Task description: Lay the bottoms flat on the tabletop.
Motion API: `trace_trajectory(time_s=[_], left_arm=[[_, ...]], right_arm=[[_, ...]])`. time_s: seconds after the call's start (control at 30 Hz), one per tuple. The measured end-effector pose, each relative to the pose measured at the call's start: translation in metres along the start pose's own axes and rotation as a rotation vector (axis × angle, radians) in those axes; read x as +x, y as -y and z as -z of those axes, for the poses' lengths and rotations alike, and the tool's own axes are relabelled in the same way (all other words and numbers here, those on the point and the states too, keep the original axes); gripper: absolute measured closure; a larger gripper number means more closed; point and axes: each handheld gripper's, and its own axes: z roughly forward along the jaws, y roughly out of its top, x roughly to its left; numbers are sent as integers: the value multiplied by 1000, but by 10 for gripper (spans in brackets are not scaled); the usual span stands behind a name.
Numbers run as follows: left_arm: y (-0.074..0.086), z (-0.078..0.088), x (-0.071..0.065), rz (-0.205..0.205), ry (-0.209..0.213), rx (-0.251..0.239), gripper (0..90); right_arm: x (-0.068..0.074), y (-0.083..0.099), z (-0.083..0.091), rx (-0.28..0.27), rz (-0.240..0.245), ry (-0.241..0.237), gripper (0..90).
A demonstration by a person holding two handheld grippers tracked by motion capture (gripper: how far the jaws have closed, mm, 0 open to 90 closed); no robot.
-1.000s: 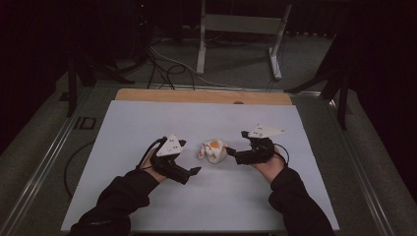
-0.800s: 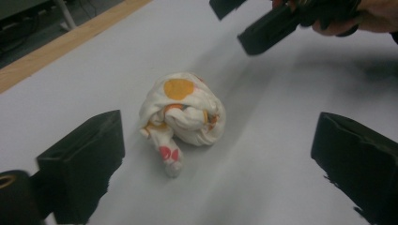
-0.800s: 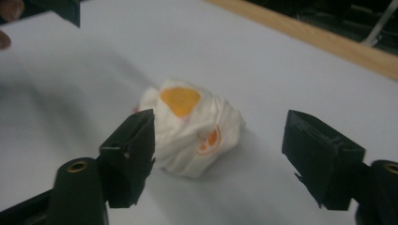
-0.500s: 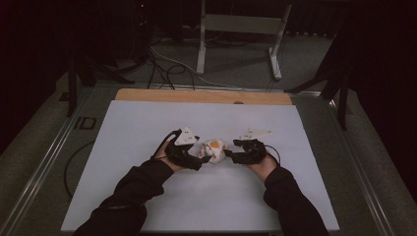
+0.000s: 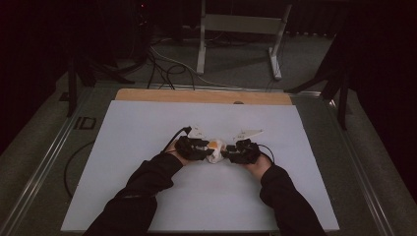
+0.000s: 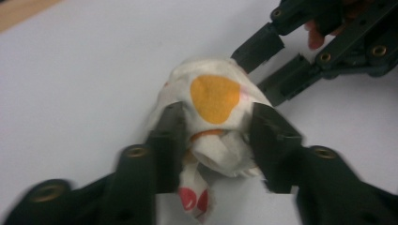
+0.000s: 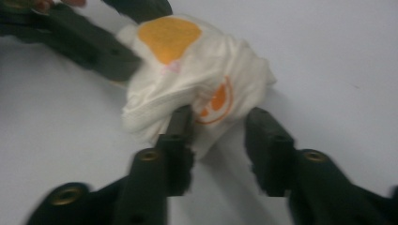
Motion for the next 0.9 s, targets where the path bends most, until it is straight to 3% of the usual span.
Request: trace_trajectory(time_s=[0.13, 0.2, 0.57, 0.77, 0.9], left_arm=[[2, 0, 0, 2, -10, -13, 772], [2, 2, -1, -5, -18, -12, 820], [1, 23, 6, -8, -30, -49, 849], [-12, 46, 8, -37, -42, -79, 851], [-24, 66, 8, -59, -58, -112, 851]], right_arm=[[5, -2, -2, 13, 39, 23, 841], [6, -2, -2, 16, 50, 35, 870], [6, -13, 16, -39, 53, 28, 884], [7, -30, 36, -95, 64, 34, 886], [10, -44, 53, -161, 79, 32, 886]])
